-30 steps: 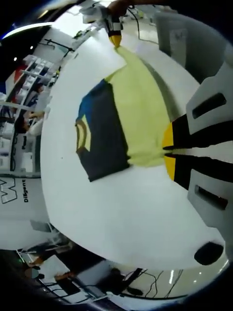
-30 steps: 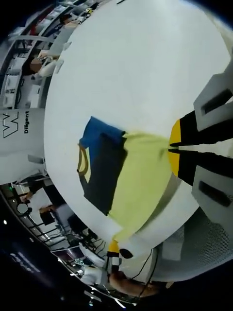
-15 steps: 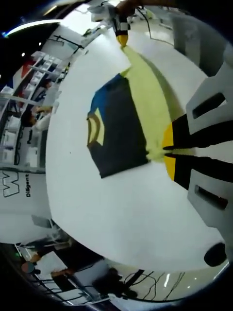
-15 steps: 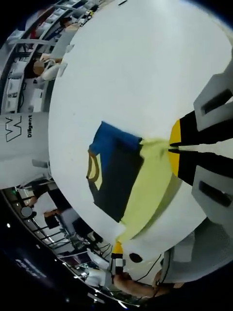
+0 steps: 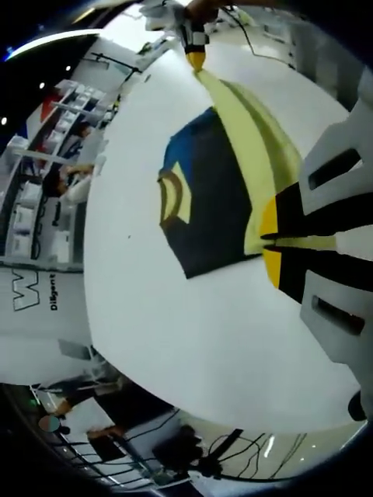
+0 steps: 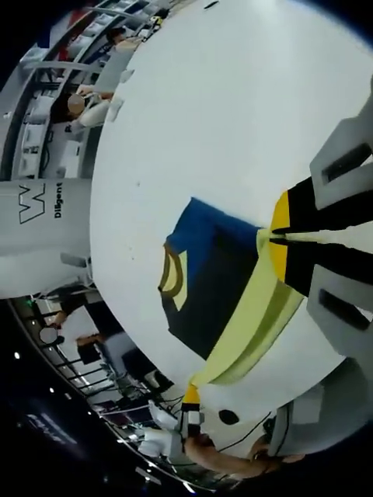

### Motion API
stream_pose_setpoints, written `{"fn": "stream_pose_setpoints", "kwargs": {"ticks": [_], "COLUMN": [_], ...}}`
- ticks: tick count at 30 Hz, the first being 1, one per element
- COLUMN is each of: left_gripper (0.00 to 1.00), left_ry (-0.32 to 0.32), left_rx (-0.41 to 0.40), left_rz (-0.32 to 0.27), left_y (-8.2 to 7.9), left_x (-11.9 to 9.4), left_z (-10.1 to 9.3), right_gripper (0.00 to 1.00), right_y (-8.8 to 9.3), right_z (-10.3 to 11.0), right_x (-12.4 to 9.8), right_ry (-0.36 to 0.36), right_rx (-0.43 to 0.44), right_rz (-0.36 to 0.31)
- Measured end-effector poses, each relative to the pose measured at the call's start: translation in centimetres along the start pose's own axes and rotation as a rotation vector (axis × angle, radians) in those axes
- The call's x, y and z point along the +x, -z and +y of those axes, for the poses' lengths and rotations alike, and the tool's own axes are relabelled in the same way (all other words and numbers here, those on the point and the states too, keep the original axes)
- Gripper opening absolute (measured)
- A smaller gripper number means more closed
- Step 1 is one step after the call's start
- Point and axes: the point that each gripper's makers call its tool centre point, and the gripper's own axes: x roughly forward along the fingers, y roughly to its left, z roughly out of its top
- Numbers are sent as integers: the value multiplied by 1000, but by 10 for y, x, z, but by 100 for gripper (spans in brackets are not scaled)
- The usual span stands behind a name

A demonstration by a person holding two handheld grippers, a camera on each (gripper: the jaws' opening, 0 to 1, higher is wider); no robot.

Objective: Fold the garment on the visible template until the final outline fits inside the template.

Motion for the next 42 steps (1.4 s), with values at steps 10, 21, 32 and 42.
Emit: {"fn": "stream_pose_setpoints", "kwargs": {"ticks": [10, 21, 32, 42], "left_gripper": [3, 3, 3, 3], "left_ry": [1, -4, -61, -43], "left_rx": [-25, -31, -29, -62], "left_rz": [-48, -104, -139, -188], "left_y": [-22, -43, -58, -71], "left_x": [14, 34, 62, 88], "left_z": [8, 16, 31, 31], "right_gripper": [0, 0, 0, 0], "right_y": [-24, -45, -64, -69], "right_z": [-7, -15, -22, -37], "right_x": [15, 31, 57, 83], "right_ry": [-1, 8, 16, 60], "right_rx": [4, -4, -20, -30], "right_rz": [-33, -61, -67, -48]}}
